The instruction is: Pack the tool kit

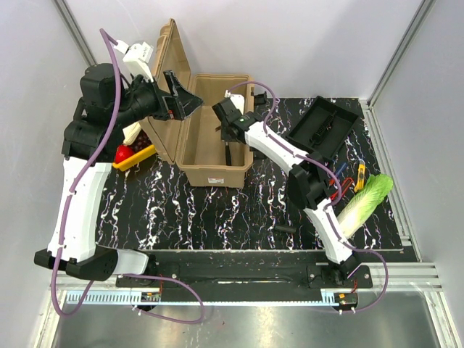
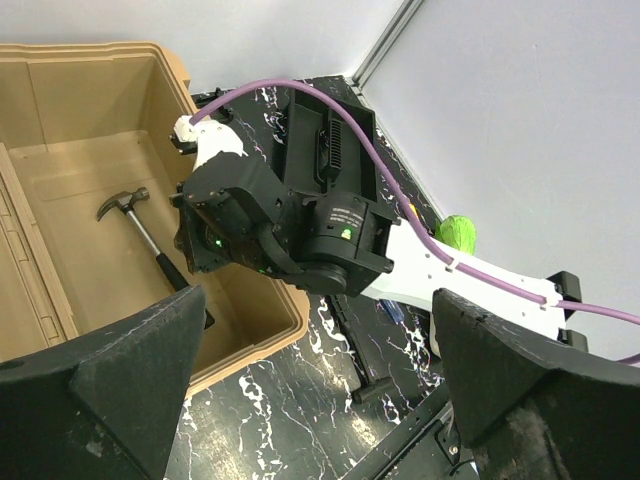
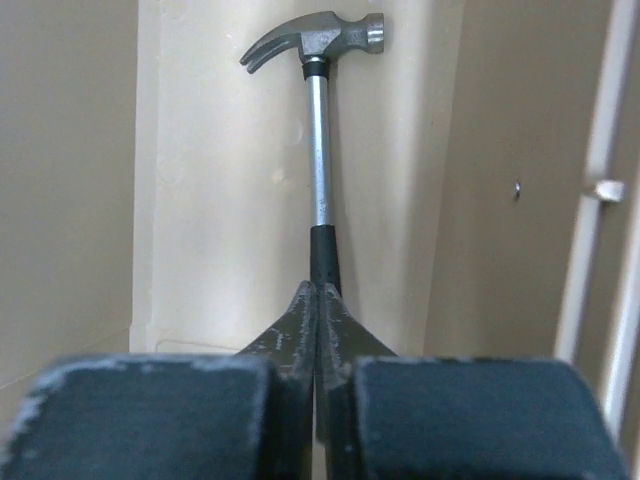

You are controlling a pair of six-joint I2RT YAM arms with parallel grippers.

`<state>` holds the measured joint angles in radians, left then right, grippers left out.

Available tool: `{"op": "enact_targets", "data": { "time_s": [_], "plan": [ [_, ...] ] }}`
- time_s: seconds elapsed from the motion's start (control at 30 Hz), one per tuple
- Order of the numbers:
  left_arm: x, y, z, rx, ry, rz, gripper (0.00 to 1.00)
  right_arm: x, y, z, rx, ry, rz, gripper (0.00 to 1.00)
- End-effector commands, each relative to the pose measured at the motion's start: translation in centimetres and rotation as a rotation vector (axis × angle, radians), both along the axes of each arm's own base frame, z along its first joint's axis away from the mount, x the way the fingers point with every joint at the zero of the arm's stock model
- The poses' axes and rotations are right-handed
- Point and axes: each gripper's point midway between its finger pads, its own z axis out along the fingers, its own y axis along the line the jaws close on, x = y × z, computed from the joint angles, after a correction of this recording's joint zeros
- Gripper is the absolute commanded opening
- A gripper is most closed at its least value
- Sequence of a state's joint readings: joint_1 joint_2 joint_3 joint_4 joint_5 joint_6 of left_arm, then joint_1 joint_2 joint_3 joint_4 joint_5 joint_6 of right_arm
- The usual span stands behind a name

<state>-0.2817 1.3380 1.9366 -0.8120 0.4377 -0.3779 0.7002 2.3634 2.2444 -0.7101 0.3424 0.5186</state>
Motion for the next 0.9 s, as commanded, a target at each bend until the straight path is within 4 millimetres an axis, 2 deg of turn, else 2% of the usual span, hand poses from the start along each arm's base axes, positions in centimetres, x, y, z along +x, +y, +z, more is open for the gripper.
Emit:
{"op": "enact_targets", "data": {
  "time_s": [0.0, 0.1, 0.17, 0.27, 0.33, 0.37, 0.4, 0.53, 0.6, 0.7, 0.87],
  "plan": [
    [0.2, -0.1, 1.1, -0.005, -0.053, -0.003, 0.99, 1.1, -0.8, -0.5, -0.069, -0.015, -0.033, 0.0],
    [0.3, 0.0, 1.0, 0.002, -0.051, 0.002, 0.99, 1.1, -0.8, -0.5, -0.077, -0.009, -0.035, 0.0],
    [0.4, 0.0, 1.0, 0.002, -0.051, 0.005, 0.99, 1.2, -1.0, 0.2, -0.071, -0.02, -0.039, 0.0],
    [0.5, 0.0, 0.9, 0.003, -0.05, 0.008, 0.99, 1.2, -0.8, 2.5, -0.046, -0.053, -0.036, 0.0],
    [0.5, 0.0, 1.0, 0.003, -0.049, 0.005, 0.99, 1.3, -0.9, 4.8, -0.024, -0.086, -0.036, 0.0],
    [0.4, 0.0, 1.1, 0.001, -0.054, 0.005, 0.99, 0.9, -0.9, 8.2, 0.011, -0.129, -0.02, 0.07],
    [0.4, 0.0, 1.1, 0.001, -0.054, 0.005, 0.99, 0.8, -1.0, 10.2, 0.03, -0.157, -0.015, 0.09],
    [0.1, -0.1, 1.3, -0.002, -0.058, -0.007, 0.99, 0.2, -2.6, 16.6, 0.055, -0.264, -0.015, 0.24],
    [0.0, -0.2, 1.3, -0.003, -0.057, -0.015, 0.99, -0.6, -4.0, 19.8, 0.057, -0.318, -0.029, 0.37],
    [-0.3, -0.4, 1.3, -0.006, -0.057, -0.028, 0.99, -2.1, -6.4, 22.0, 0.026, -0.351, -0.058, 0.52],
    [-0.7, -0.6, 1.3, -0.005, -0.064, -0.043, 0.99, -4.9, -12.4, 22.2, -0.047, -0.358, -0.14, 0.74]
  ]
}}
